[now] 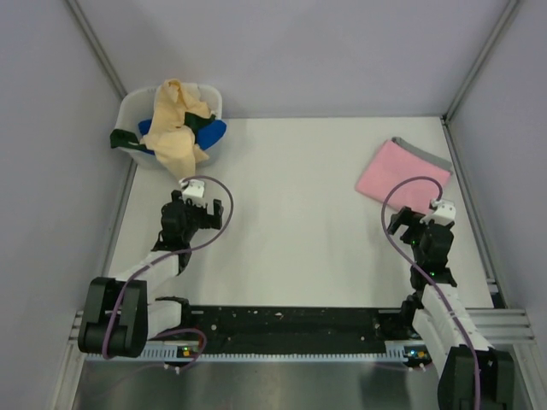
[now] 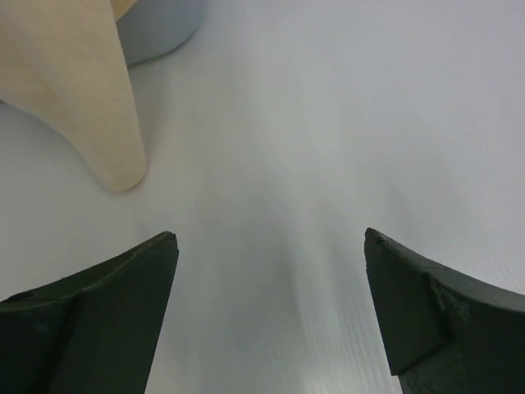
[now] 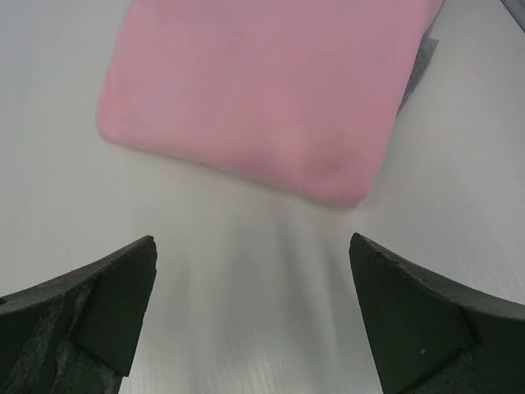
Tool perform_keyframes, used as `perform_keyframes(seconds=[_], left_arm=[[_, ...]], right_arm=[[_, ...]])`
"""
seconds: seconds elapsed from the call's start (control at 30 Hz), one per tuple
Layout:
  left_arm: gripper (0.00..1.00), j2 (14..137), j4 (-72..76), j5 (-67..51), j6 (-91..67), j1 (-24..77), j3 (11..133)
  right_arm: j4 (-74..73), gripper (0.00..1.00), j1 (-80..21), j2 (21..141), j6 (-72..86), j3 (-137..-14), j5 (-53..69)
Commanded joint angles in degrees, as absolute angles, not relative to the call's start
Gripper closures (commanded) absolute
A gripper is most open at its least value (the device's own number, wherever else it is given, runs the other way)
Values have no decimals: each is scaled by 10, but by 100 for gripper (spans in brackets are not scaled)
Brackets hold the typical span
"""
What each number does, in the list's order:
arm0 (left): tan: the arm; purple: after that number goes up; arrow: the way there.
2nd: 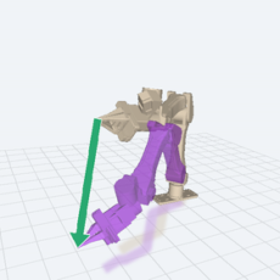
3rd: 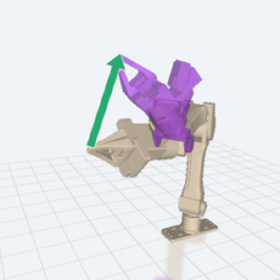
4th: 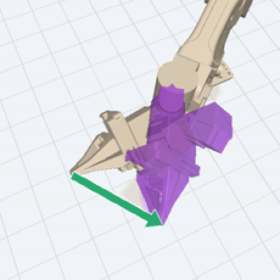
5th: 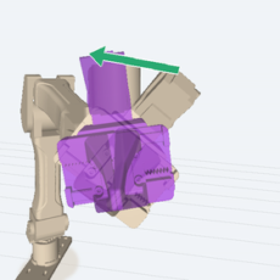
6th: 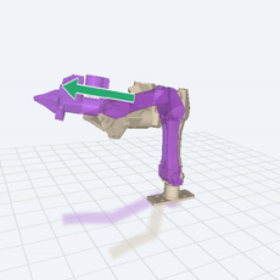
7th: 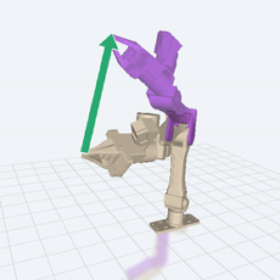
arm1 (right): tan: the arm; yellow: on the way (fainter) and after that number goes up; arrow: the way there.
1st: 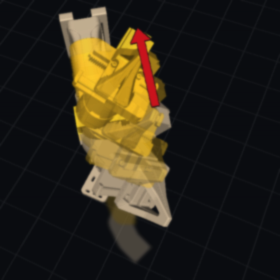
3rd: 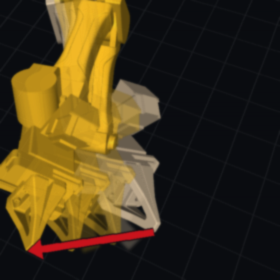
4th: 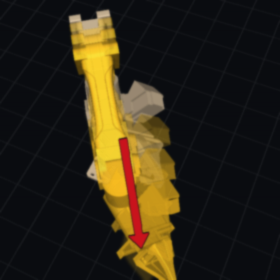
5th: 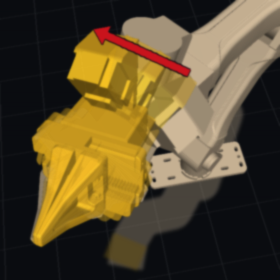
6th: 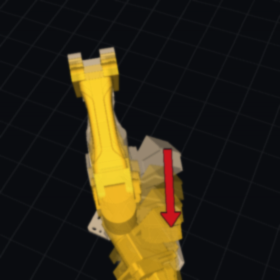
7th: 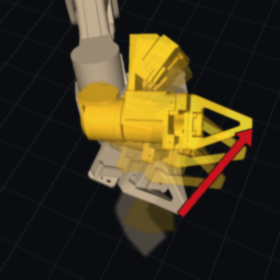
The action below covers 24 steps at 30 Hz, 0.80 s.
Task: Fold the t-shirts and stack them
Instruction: Smooth out wrinkles on the folded tshirt
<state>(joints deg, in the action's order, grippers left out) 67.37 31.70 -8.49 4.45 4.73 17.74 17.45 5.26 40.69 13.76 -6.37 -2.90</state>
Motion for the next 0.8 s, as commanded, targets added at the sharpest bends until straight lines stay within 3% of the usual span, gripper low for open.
perform_keyframes(seconds=[0.0,0.77], left_arm=[[1,664,359,-79,36,44,180],[1,661,361,-90,40,43,177]], right_arm=[[204,1,47,407,144,-73,-42],[193,1,47,412,167,-76,-80]])
